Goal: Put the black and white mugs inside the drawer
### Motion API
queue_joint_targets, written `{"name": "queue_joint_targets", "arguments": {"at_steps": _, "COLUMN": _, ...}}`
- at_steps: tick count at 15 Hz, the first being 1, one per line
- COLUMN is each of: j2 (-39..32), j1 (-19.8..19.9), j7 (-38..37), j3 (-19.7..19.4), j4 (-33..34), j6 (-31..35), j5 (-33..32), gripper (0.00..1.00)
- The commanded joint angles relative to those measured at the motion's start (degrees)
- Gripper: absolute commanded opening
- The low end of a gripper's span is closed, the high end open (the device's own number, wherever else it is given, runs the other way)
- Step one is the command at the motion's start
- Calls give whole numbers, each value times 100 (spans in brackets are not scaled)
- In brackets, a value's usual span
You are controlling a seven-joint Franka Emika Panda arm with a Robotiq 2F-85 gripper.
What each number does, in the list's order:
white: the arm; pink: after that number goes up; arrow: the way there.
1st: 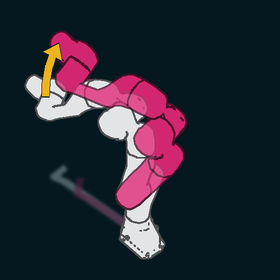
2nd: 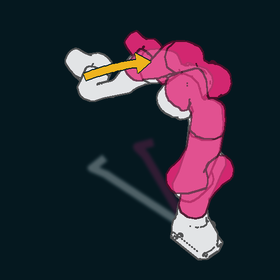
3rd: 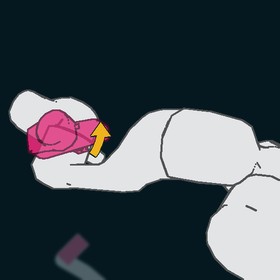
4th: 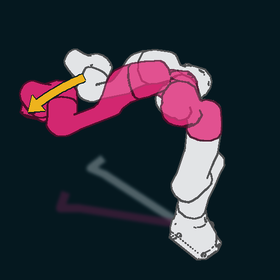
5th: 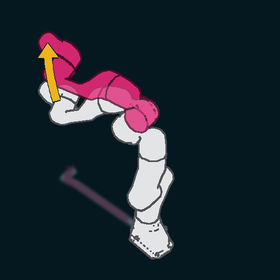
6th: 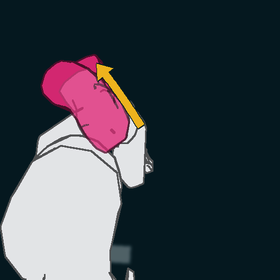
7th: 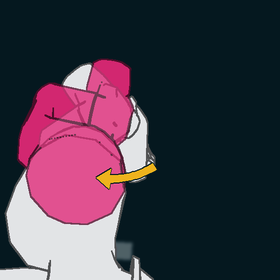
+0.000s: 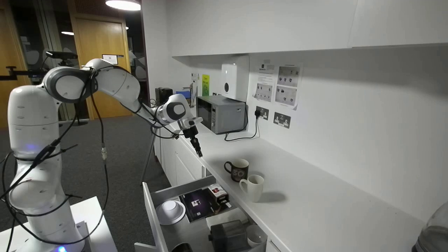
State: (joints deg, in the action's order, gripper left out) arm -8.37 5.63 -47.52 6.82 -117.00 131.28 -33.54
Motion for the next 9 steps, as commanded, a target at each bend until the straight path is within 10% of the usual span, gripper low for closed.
{"name": "queue_joint_targets", "arguments": {"at_steps": 1, "j2": 10, "j1": -345, "j7": 50, "j3": -348, "j4": 6, "j6": -4, "j5": 70, "gripper": 100}}
{"name": "queue_joint_targets", "arguments": {"at_steps": 9, "j2": -30, "j1": -878, "j7": -1635, "j3": -685, "j4": 114, "j6": 176, "j5": -455, "gripper": 100}}
